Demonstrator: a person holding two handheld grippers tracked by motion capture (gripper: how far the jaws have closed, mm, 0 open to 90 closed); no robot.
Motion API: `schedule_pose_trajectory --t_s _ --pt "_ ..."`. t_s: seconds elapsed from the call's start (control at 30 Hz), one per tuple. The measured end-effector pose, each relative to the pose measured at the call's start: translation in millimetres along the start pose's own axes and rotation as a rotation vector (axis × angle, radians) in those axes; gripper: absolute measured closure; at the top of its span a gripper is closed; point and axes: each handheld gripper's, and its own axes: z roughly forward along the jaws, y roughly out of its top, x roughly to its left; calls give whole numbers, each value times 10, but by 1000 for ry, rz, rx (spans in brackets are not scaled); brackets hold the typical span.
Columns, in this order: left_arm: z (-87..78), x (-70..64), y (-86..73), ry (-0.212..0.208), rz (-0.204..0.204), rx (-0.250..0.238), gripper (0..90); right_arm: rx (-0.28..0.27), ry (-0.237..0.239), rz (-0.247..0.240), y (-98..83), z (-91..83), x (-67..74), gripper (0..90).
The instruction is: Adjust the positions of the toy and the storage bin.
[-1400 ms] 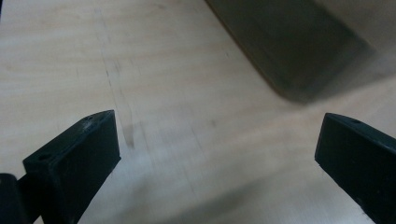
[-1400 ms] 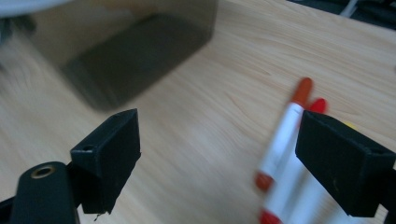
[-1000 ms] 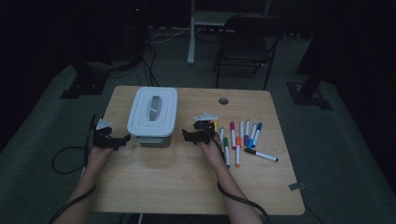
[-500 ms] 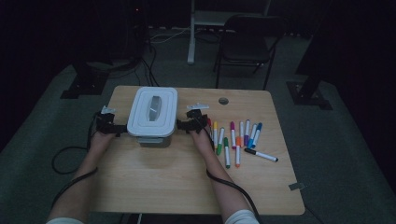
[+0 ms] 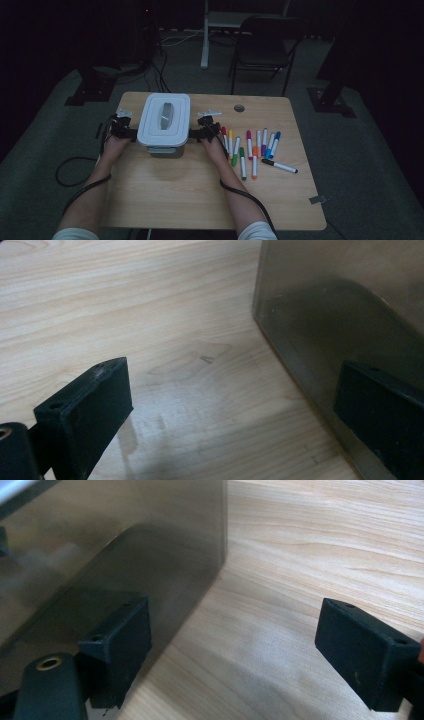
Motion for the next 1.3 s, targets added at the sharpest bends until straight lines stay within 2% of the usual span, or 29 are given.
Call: schedule_pose_trajectory --t_s 0.07,0.1,0.13,0.17,0.23,0.3,0.37,0.5,0.57,0.63,0.67,0.83,0.9,1.03,1.07,1.1,1.13,1.17,1.2,1.23,1.3 --pt "-13 -41 0 9 19 -1 30 6 23 11 -3 -24 -31 150" --pt "-17 -56 5 5 23 5 30 6 83 71 -23 -63 -85 149" --pt "-19 -72 9 0 21 13 30 6 83 71 -23 -63 -85 149" --pt "-22 -92 12 -8 20 21 30 4 104 87 -39 -82 -106 148" --pt "-34 -144 27 -16 29 37 30 22 120 66 -71 -131 -133 149" --pt "-40 -176 27 -13 38 37 30 32 119 56 -77 -150 -134 150" --pt "-57 -224 20 -19 44 39 30 47 106 25 -91 -199 -134 150" --pt "-101 -320 4 -23 66 46 30 52 118 15 -157 -287 -167 150" --pt "-134 -377 -18 -23 76 51 30 57 124 -5 -201 -323 -163 150" --pt "-165 -427 -35 -25 91 56 30 69 129 -11 -254 -360 -163 150" --pt "-214 -483 -44 -30 118 59 30 69 124 -14 -272 -376 -167 152" --pt "-272 -562 -72 -56 107 57 30 73 126 -18 -327 -450 -174 159" --pt "-279 -603 -95 -65 114 56 30 76 124 -29 -346 -495 -175 168" --pt "-283 -647 -136 -115 106 62 30 97 130 -32 -388 -571 -229 167" --pt "-282 -645 -144 -122 106 61 30 94 121 -47 -397 -595 -248 166" --pt "-275 -634 -157 -133 103 56 29 83 132 -69 -412 -625 -282 155" --pt "-263 -619 -175 -144 99 46 29 74 134 -66 -420 -635 -300 142" --pt "-246 -597 -191 -140 99 50 29 74 134 -66 -420 -635 -300 142" --pt "-220 -579 -210 -119 91 57 29 73 103 -79 -426 -638 -306 143" --pt "-204 -563 -222 -103 87 55 29 64 77 -114 -427 -638 -306 143" --pt "-175 -530 -227 -101 59 78 27 49 62 -116 -405 -635 -311 143"
